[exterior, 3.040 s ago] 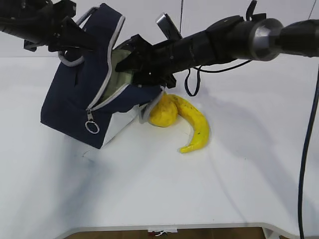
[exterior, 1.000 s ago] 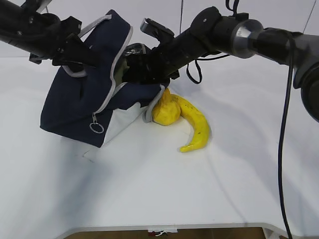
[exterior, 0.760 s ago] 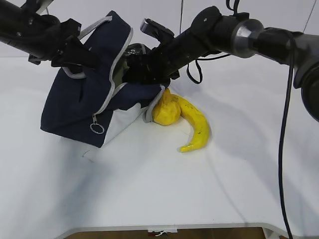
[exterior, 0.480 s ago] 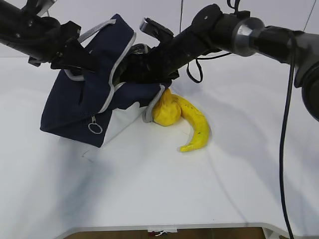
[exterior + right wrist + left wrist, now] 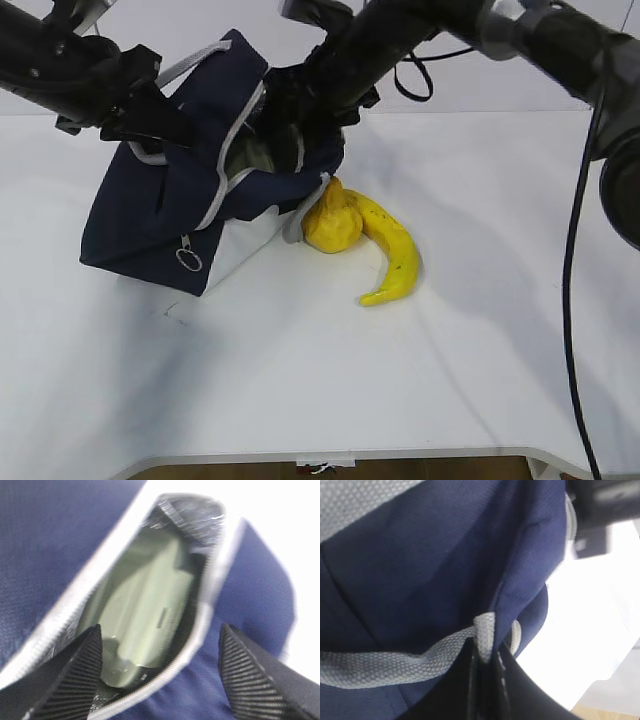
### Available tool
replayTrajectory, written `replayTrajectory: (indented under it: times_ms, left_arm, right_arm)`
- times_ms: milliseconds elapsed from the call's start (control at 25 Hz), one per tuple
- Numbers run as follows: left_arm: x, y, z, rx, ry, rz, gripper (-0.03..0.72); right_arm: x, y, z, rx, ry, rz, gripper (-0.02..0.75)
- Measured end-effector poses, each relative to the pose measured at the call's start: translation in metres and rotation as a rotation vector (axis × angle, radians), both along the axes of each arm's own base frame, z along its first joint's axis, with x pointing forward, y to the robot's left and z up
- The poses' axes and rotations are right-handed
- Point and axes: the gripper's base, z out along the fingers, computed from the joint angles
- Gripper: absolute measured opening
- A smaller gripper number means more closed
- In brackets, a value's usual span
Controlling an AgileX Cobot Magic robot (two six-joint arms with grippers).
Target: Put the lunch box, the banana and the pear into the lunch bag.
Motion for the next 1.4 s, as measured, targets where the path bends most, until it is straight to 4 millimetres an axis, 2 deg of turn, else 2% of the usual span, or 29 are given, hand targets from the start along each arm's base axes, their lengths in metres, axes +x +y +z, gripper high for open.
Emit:
replayTrajectory:
  times_ms: [200, 400, 680, 800, 1080, 1400]
  left_arm:
    - [0.000, 0.000, 0.000, 0.003, -0.004, 0.004, 0.008]
    - [0.002, 0.004, 0.000, 0.003, -0.005, 0.014, 0.008]
    - [0.006, 0.027, -0.001, 0.008, 0.012, 0.056, 0.008]
    - [0.005, 0.033, -0.002, 0.024, 0.019, 0.054, 0.008]
    - [0.004, 0.037, -0.004, 0.061, 0.024, 0.043, 0.008]
    - [0.004, 0.037, -0.005, 0.062, 0.026, 0.046, 0.008]
  right_arm:
    - [-0.004, -0.006, 0.025, -0.047, -0.013, -0.021, 0.572]
    - [-0.005, -0.009, 0.034, -0.062, -0.010, -0.061, 0.572]
    - [-0.016, -0.014, 0.060, -0.049, -0.011, -0.104, 0.572]
    - [-0.025, -0.020, 0.063, -0.089, 0.011, -0.118, 0.572]
    - [-0.041, -0.039, 0.058, -0.255, 0.037, -0.145, 0.572]
    - [-0.043, -0.048, 0.036, -0.368, 0.077, -0.151, 0.573]
